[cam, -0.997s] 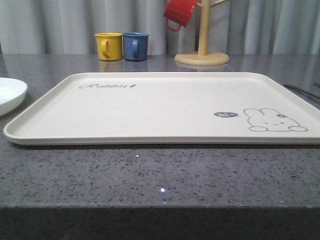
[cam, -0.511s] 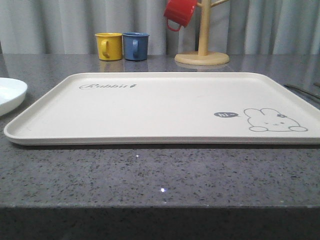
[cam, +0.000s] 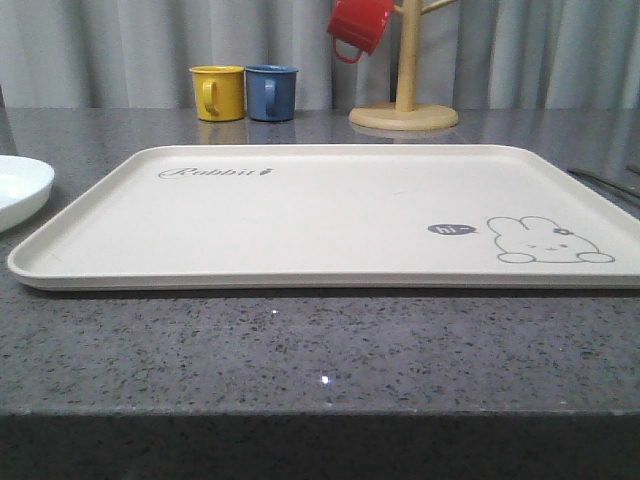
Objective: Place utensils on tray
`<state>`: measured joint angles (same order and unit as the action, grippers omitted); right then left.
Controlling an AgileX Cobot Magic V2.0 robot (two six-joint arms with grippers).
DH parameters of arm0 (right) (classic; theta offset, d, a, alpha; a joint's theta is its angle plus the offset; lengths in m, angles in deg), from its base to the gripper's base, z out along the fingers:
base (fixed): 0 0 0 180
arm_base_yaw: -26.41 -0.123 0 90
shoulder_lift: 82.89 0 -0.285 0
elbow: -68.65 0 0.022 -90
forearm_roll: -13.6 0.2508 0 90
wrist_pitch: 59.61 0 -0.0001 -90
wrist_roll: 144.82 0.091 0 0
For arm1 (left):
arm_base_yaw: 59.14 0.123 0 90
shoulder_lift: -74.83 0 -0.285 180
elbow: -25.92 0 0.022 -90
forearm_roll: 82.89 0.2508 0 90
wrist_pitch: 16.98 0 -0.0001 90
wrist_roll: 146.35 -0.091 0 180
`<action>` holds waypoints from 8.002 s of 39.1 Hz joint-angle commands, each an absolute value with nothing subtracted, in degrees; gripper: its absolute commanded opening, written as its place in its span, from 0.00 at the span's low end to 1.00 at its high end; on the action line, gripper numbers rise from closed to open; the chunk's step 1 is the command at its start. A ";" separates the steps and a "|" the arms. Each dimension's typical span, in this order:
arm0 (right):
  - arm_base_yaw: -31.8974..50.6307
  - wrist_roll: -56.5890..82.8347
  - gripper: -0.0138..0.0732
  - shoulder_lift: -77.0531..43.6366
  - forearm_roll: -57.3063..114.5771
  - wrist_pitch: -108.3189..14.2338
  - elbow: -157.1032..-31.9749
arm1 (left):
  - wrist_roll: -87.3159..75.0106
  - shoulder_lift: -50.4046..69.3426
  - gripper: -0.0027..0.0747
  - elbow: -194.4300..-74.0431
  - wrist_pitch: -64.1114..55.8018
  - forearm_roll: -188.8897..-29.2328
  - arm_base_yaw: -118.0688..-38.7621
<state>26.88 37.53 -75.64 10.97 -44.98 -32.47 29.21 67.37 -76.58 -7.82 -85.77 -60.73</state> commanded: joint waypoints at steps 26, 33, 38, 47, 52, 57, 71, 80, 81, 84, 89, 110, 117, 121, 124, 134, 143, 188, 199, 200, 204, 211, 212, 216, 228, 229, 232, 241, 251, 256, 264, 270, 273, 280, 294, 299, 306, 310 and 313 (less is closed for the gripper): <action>27.29 37.11 0.09 -71.25 12.75 -41.29 -57.27 | 29.37 62.05 0.01 -96.78 -18.01 -83.55 -60.58; 27.29 37.11 0.09 -58.09 14.05 -36.18 -68.29 | 29.37 47.81 0.01 -107.88 -8.14 -81.70 -60.58; 27.29 37.11 0.09 -54.05 14.18 -36.69 -69.66 | 29.37 43.63 0.01 -108.80 -9.28 -81.11 -60.58; 27.29 37.11 0.38 -53.98 14.07 -36.39 -69.66 | 29.37 43.32 0.28 -108.80 -9.39 -81.53 -60.58; 27.29 37.11 0.75 -53.98 13.29 -36.39 -69.66 | 29.37 43.32 0.75 -108.80 -9.61 -83.22 -60.58; 27.29 37.11 0.91 -53.98 11.68 -36.32 -69.66 | 29.37 43.32 0.94 -108.80 -9.61 -83.22 -60.58; 27.29 37.11 0.90 -53.98 11.68 -36.32 -69.66 | 29.37 35.44 0.81 -112.17 -6.63 -85.89 -62.81; 27.29 37.11 0.90 -53.98 11.68 -36.32 -69.66 | 29.15 18.56 0.79 -124.70 13.81 -84.56 -68.67; 27.29 37.11 0.90 -53.98 11.68 -36.27 -69.66 | 29.15 16.47 0.79 -126.30 16.92 -84.02 -69.19; 27.29 37.11 0.90 -53.98 11.68 -36.27 -69.66 | 28.47 10.47 0.79 -129.87 24.44 -83.49 -70.88; 27.29 37.11 0.90 -53.98 11.68 -36.27 -69.66 | 27.67 2.43 0.79 -134.52 32.30 -83.49 -72.85; 27.29 37.11 0.90 -53.98 11.68 -36.27 -69.66 | 26.18 -15.04 0.55 -138.79 39.44 -82.89 -75.03; 27.29 37.11 0.90 -53.98 11.68 -36.27 -69.66 | 26.15 -15.84 0.38 -138.79 39.32 -82.89 -75.03; 27.29 37.11 0.90 -53.98 11.68 -36.27 -69.66 | 26.06 -15.84 0.23 -138.79 39.32 -82.89 -75.03; 27.29 37.11 0.90 -53.98 11.68 -36.27 -69.66 | 25.94 -15.84 0.10 -138.79 39.32 -82.89 -75.03; 27.29 37.11 0.90 -53.98 11.68 -36.27 -69.66 | 24.71 -15.25 0.01 -143.29 41.70 -82.54 -75.03; 27.29 37.11 0.90 -53.98 11.68 -36.27 -69.66 | 25.46 -14.95 0.01 -157.18 50.15 -75.25 -80.90; 27.29 37.11 0.90 -53.98 11.68 -36.27 -69.66 | 28.33 -36.72 0.01 -176.85 55.11 -79.79 -107.50; 27.29 37.11 0.90 -53.98 11.68 -36.27 -69.66 | 28.33 -36.85 0.02 -175.11 55.11 -80.75 -106.34; 27.29 37.11 0.90 -53.98 11.68 -36.27 -69.66 | 28.33 -36.85 0.03 -174.58 55.11 -80.91 -106.18; 27.29 37.11 0.90 -53.98 11.68 -36.27 -69.66 | 28.33 -36.85 0.10 -173.42 55.11 -81.71 -105.75; 27.29 37.11 0.90 -53.98 11.68 -36.27 -69.66 | 28.33 -36.85 0.36 -173.98 55.11 -81.82 -105.61; 27.29 37.11 0.90 -53.98 11.68 -36.27 -69.66 | 28.33 -36.70 0.39 -174.34 55.11 -81.82 -105.61; 27.29 37.11 0.90 -53.98 11.68 -36.27 -69.66 | 28.33 -35.34 0.43 -176.73 55.00 -82.89 -105.61; 27.29 37.11 0.90 -53.98 11.68 -36.27 -69.66 | 28.33 -27.06 0.10 -177.62 50.62 -81.30 -101.45; 27.29 37.11 0.90 -53.98 11.68 -36.27 -69.66 | 28.33 -26.12 0.07 -176.95 49.88 -81.30 -100.67; 27.29 37.11 0.90 -53.98 11.68 -36.27 -69.66 | 28.33 -23.40 0.01 -174.19 46.50 -81.30 -97.92; 27.29 37.11 0.90 -53.98 11.68 -36.27 -69.66 | 29.80 -10.15 0.01 -156.61 34.29 -82.20 -87.33; 27.29 37.11 0.90 -53.98 11.68 -36.27 -69.66 | 29.80 13.39 0.01 -128.91 10.87 -87.09 -77.54; 27.29 37.11 0.90 -53.98 11.68 -36.27 -69.66 | 29.80 27.13 0.01 -116.75 2.75 -87.09 -76.83; 27.29 37.11 0.90 -53.98 11.68 -36.27 -69.66 | 29.80 46.11 0.01 -105.19 2.23 -87.29 -76.83; 27.29 37.11 0.90 -53.98 11.68 -36.32 -69.66 | 29.80 55.20 0.01 -101.18 2.11 -87.18 -76.83; 27.29 37.11 0.90 -53.98 11.68 -36.32 -69.66 | 29.80 57.51 0.01 -100.38 2.11 -87.18 -76.83; 27.29 37.11 0.90 -53.98 11.68 -36.32 -69.66 | 29.80 58.41 0.01 -100.36 2.12 -87.18 -76.83; 27.29 37.11 0.90 -51.59 11.74 -35.75 -70.42 | 29.80 58.41 0.01 -100.36 2.12 -87.18 -76.83; 27.29 37.11 0.90 -43.42 11.64 -30.12 -74.95 | 29.80 58.41 0.01 -100.36 2.12 -87.18 -76.83; 27.16 37.11 0.73 -29.88 11.64 -22.42 -83.01 | 29.80 58.41 0.01 -100.36 2.12 -87.18 -76.83; 26.51 37.11 0.63 -23.36 11.78 -19.29 -87.23 | 29.80 58.41 0.01 -100.36 2.12 -87.18 -76.83; 25.29 36.99 0.61 -18.01 11.86 -17.79 -90.41 | 29.80 58.41 0.01 -100.36 2.12 -87.18 -76.83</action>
<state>26.32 37.53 -22.51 12.30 -16.66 -85.62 29.38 59.00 -98.80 6.82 -86.63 -76.79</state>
